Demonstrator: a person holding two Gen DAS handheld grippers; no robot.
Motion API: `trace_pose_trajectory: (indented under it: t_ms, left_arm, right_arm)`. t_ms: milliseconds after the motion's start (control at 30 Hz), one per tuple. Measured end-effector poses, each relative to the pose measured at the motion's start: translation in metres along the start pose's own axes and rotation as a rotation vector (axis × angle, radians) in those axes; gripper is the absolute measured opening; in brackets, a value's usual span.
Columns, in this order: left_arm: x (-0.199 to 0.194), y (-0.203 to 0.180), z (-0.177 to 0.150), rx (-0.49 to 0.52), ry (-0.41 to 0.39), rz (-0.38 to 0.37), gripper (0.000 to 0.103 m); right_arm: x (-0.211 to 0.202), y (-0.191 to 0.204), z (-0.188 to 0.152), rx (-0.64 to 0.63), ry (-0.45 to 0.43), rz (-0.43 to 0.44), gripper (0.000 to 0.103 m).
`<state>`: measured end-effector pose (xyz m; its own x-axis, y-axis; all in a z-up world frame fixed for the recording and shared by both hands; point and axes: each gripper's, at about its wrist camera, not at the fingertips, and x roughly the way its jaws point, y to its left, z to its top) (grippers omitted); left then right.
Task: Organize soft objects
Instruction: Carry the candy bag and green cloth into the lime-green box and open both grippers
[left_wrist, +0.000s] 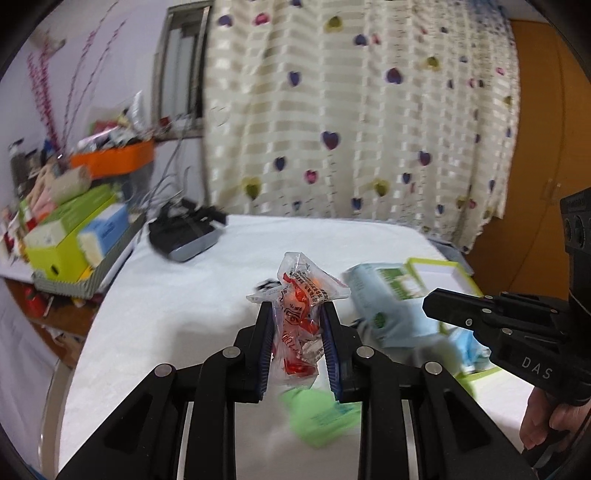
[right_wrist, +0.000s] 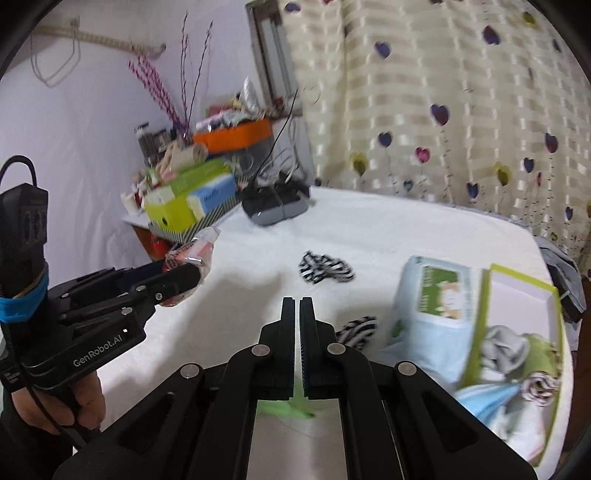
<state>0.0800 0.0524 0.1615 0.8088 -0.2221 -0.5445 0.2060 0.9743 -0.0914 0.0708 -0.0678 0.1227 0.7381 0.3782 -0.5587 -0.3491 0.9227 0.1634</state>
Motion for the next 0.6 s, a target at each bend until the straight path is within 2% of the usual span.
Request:
trace_pose_trajectory:
  t_ms: [267, 400, 467, 533, 600]
  left_arm:
    - [0.003, -0.057, 0.023, 0.047, -0.010, -0.102, 0.024]
    - [0.009, -0.079, 0.030, 0.067, -0.011, -0.140, 0.024]
    - [0.009, -0.083, 0.033, 0.065, -0.022, -0.142, 0.024]
    - [0.007, -0.081, 0.036, 0.058, -0.030, -0.138, 0.024]
    - [0.004, -0.070, 0.034, 0.055, -0.033, -0.106, 0.024]
  right_arm:
    - [-0.048, -0.044, -0.001, 0.051, -0.081, -0.024, 0.002]
    - [-0.067, -0.070, -0.009, 0.105, -0.109, 0.021, 0.002]
    - [-0.067, -0.080, -0.011, 0.118, -0.100, 0.016, 0.002]
    - [-0.063, -0.082, -0.011, 0.120, -0.085, 0.052, 0.002]
    - [-0.053, -0.078, -0.010, 0.119, -0.070, 0.074, 0.005]
